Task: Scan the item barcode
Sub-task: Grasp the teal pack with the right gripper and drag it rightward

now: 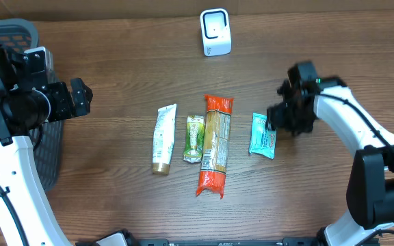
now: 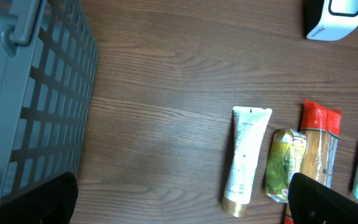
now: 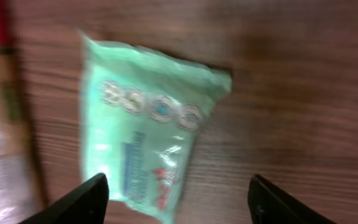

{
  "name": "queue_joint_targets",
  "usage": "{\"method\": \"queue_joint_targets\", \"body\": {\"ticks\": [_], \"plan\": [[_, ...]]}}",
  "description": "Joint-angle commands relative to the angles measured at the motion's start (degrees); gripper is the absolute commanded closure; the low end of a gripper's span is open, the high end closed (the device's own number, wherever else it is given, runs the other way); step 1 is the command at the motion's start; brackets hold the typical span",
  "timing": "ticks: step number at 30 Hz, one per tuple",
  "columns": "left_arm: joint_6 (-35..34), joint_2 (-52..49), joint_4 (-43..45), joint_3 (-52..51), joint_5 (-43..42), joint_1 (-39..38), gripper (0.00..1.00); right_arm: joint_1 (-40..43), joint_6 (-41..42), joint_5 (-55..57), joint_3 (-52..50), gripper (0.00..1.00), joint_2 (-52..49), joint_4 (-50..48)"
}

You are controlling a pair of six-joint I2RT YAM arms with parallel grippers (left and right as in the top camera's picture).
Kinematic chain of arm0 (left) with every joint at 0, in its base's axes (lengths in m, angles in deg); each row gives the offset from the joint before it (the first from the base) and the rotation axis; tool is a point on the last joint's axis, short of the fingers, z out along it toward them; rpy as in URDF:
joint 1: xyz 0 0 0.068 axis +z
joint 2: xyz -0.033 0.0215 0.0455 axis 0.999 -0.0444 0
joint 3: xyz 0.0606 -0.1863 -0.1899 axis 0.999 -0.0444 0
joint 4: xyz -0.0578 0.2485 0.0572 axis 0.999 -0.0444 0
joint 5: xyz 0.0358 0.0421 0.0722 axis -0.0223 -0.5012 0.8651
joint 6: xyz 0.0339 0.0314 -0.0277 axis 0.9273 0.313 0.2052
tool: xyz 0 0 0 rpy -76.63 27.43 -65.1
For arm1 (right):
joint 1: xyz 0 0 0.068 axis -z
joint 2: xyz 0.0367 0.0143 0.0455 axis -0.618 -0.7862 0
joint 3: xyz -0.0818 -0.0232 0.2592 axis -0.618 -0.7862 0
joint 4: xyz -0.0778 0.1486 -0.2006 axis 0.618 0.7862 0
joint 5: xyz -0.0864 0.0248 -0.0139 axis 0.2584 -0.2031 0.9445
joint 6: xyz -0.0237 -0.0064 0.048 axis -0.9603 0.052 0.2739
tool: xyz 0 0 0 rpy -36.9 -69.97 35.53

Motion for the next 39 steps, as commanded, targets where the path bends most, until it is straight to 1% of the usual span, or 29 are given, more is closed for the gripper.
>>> {"method": "queue_joint_targets", "body": {"ticks": [1, 4, 8, 10, 12, 17, 18, 21, 28, 34, 39], "plan": [[0.87, -0.31, 0.02, 0.81, -1.07, 0.2, 0.0, -3.48, -0.76, 0.59, 7.23, 0.27, 0.24, 1.64], [0.87, -0.31, 0.02, 0.81, -1.07, 0.2, 0.0, -8.11, 1.05, 4.39, 8.02, 0.31, 0.22, 1.2], [0.87, -0.31, 0.02, 0.81, -1.05, 0.2, 0.01, -15.17, 7.08, 21.27, 6.84, 0.31, -0.26, 1.16], [0.87, -0.31, 0.02, 0.81, -1.07, 0.2, 0.0, -18.12, 9.18, 27.34, 5.81, 0.3, -0.37, 0.72], [0.87, -0.31, 0.02, 0.81, -1.07, 0.2, 0.01, -20.2, 10.21, 31.12, 4.74, 0.3, -0.39, -0.02], [0.87, -0.31, 0.02, 0.81, -1.05, 0.22, 0.0, -22.18, 9.94, 33.44, 2.12, 0.31, -0.96, -2.54], [0.87, -0.31, 0.02, 0.81, -1.07, 0.2, 0.01, -22.23, 7.82, 33.42, 0.44, 0.32, -1.55, -5.44], [0.87, -0.31, 0.02, 0.81, -1.07, 0.22, 0.01, -22.77, 5.73, 33.38, -1.14, 0.32, -2.71, -7.96], [0.87, -0.31, 0.02, 0.81, -1.05, 0.22, 0.0, -25.22, 4.48, 35.47, -1.14, 0.31, -5.84, -8.07], [0.9, -0.31, 0.02, 0.81, -1.05, 0.22, 0.0, -25.22, 5.4, 39.21, -1.14, 0.39, -10.49, -6.6], [0.9, -0.31, 0.02, 0.81, -1.07, 0.2, 0.0, -25.22, 6.93, 40.72, -1.14, 0.41, -13.51, -4.76]]}}
